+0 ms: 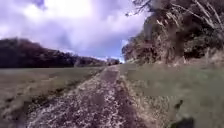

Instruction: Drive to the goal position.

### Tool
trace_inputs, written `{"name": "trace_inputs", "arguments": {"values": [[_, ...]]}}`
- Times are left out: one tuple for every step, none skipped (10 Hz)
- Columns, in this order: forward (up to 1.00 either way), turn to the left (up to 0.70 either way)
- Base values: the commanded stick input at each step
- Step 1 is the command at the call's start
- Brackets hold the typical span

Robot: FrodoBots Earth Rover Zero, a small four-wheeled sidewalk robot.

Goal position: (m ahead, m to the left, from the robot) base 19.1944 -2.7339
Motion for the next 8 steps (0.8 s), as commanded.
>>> {"name": "trace_inputs", "arguments": {"values": [[0.85, 0.00], [0.85, 0.00], [0.85, 0.00], [0.85, 0.00], [0.85, 0.00], [0.85, 0.00], [0.85, 0.00], [0.85, 0.00]]}}
